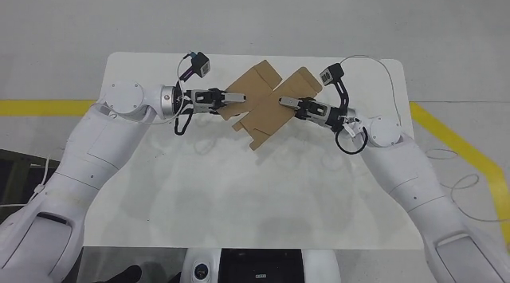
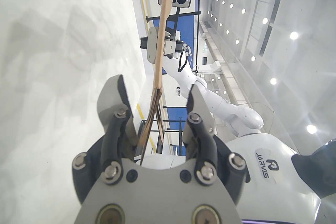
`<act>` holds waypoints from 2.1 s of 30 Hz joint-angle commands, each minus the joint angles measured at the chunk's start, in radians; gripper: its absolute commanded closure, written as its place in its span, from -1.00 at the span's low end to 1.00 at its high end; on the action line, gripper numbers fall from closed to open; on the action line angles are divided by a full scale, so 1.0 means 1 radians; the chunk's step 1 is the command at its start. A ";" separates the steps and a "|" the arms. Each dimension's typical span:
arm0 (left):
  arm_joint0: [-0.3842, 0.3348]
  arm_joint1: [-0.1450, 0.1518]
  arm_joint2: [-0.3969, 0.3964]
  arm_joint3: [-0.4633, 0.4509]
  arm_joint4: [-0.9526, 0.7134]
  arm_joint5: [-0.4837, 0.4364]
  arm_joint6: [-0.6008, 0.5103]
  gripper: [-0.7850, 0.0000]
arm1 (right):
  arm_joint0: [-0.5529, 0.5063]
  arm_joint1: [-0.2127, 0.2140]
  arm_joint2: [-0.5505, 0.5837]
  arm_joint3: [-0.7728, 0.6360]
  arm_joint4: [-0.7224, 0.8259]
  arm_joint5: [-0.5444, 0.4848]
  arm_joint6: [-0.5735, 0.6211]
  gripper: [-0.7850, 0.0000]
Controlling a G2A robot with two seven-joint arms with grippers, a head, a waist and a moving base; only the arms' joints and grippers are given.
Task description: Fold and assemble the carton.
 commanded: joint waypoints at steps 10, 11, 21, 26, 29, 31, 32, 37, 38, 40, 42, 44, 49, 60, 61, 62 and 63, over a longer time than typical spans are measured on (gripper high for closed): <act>0.006 -0.010 -0.017 0.003 0.006 0.016 -0.020 1.00 | 0.001 -0.007 0.021 0.006 -0.025 -0.012 0.028 -1.00; 0.006 -0.011 -0.020 0.004 0.005 0.017 -0.021 1.00 | -0.001 -0.007 0.024 0.004 -0.023 -0.015 0.032 -1.00; -0.036 -0.011 -0.054 0.066 0.030 0.041 -0.099 1.00 | 0.001 0.021 0.116 0.043 -0.049 -0.066 0.181 -1.00; -0.073 -0.013 -0.060 0.111 0.045 0.005 -0.209 1.00 | -0.002 0.047 0.163 0.029 -0.083 -0.055 0.259 -1.00; -0.088 -0.013 -0.069 0.134 0.040 -0.060 -0.281 1.00 | -0.009 0.062 0.179 0.015 -0.107 -0.036 0.278 -1.00; -0.091 -0.013 -0.073 0.146 0.038 -0.081 -0.306 1.00 | -0.011 0.068 0.179 0.002 -0.111 -0.021 0.293 -1.00; -0.092 -0.012 -0.075 0.144 0.040 -0.083 -0.312 1.00 | -0.012 0.074 0.179 -0.002 -0.117 -0.013 0.300 -1.00; -0.072 -0.004 -0.062 0.070 0.090 -0.073 -0.322 1.00 | -0.012 0.089 0.156 -0.028 -0.120 -0.015 0.299 -1.00; -0.065 -0.001 -0.058 0.051 0.098 -0.070 -0.325 1.00 | -0.011 0.093 0.149 -0.030 -0.115 -0.013 0.301 -1.00; -0.052 0.004 -0.051 0.016 0.111 -0.064 -0.331 1.00 | -0.005 0.100 0.133 -0.035 -0.110 -0.008 0.306 -1.00; -0.041 0.010 -0.041 -0.022 0.120 -0.059 -0.336 1.00 | -0.001 0.105 0.115 -0.041 -0.094 -0.003 0.311 -1.00; -0.029 0.015 -0.033 -0.052 0.120 -0.055 -0.340 1.00 | 0.003 0.109 0.094 -0.046 -0.078 0.005 0.319 -1.00; -0.013 0.025 -0.019 -0.088 0.094 -0.043 -0.351 1.00 | 0.009 0.120 0.046 -0.066 -0.036 0.016 0.330 -1.00; -0.016 0.034 0.000 -0.060 0.060 -0.042 -0.353 1.00 | 0.007 0.145 -0.037 -0.118 0.034 0.029 0.343 -1.00; -0.018 0.034 0.002 -0.054 0.058 -0.042 -0.353 1.00 | 0.006 0.146 -0.045 -0.123 0.039 0.029 0.343 -1.00; -0.020 0.033 0.004 -0.048 0.057 -0.042 -0.352 1.00 | 0.006 0.148 -0.053 -0.130 0.042 0.029 0.343 -1.00; -0.022 0.033 0.008 -0.043 0.057 -0.043 -0.352 1.00 | 0.007 0.149 -0.062 -0.136 0.046 0.029 0.343 -1.00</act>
